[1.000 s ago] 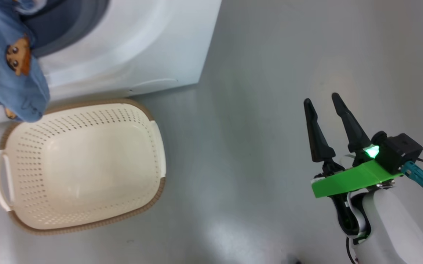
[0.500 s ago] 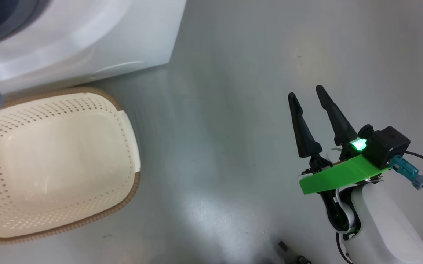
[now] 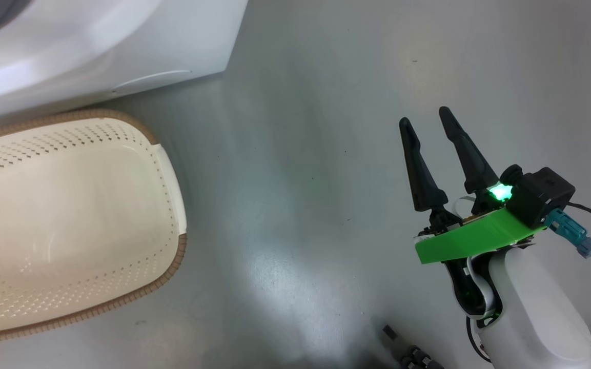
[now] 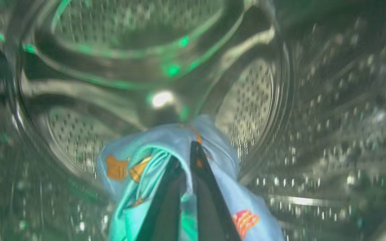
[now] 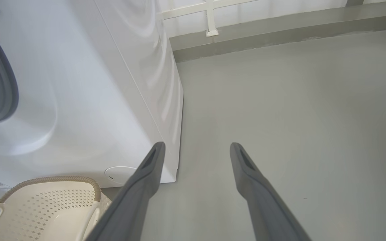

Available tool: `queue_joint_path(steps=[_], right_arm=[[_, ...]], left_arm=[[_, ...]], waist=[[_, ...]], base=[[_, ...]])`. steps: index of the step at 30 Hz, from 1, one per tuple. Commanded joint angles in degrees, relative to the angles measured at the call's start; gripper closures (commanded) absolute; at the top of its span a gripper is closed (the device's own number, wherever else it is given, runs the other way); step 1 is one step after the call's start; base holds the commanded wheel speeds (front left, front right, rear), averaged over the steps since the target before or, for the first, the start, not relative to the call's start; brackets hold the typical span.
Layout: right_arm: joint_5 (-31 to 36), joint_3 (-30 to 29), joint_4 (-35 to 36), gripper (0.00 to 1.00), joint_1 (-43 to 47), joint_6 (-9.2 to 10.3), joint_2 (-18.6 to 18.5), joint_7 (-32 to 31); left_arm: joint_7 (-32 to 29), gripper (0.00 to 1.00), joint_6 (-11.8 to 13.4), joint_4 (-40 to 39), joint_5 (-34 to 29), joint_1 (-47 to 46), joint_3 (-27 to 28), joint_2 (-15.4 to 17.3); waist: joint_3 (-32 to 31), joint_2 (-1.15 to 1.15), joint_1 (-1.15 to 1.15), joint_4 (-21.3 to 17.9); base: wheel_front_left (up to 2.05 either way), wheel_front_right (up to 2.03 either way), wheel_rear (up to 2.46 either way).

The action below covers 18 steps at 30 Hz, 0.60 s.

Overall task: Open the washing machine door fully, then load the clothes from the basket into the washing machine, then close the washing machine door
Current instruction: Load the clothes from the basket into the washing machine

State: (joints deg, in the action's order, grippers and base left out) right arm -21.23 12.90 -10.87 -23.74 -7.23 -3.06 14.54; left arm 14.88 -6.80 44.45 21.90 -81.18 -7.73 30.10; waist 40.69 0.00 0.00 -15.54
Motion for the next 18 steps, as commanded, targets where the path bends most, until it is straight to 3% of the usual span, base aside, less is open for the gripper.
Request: queue_joint_path(steps=[1,2,3,4,5,18], right_arm=[[-0.6,1.2,1.2,0.00,0.7,-0.25,0.2,0.5],[-0.7,1.2,1.2,0.00,0.7,-0.25,0.2,0.5],[-0.7,1.2,1.2,0.00,0.7,-0.25,0.2,0.5],[-0.8,1.3,1.1,0.00,0.7,-0.25,0.2,0.5],[-0.8,1.3,1.1,0.00,0.7,-0.25,0.2,0.5],[-0.3,1.2,0.5,0.00,0.6,-0.25,0.2,0.5]], left_arm=[[0.1,1.00,-0.1,0.9,-0.8,3.1,1.2,1.9],[0.1,0.91,-0.2,3.1,-0.7,3.7,1.1,1.6],[0.1,0.91,-0.2,3.1,-0.7,3.7,1.1,1.6],[0.1,0.51,-0.3,5.6,-1.5,3.8,0.5,1.6],[0.1,0.00,-0.4,7.5,-1.1,3.8,0.7,1.4],[-1.5,0.00,-0.7,20.3,2.3,2.5,-5.7,-0.7]], waist=[[-0.1,0.00,0.00,0.1],[-0.1,0.00,0.00,0.1],[-0.1,0.00,0.00,0.1],[-0.2,0.00,0.00,0.2],[-0.2,0.00,0.00,0.2],[-1.8,0.00,0.00,1.6]], base=[[0.00,0.00,0.00],[0.00,0.00,0.00],[0.00,0.00,0.00],[0.00,0.00,0.00],[0.00,0.00,0.00],[0.00,0.00,0.00]])
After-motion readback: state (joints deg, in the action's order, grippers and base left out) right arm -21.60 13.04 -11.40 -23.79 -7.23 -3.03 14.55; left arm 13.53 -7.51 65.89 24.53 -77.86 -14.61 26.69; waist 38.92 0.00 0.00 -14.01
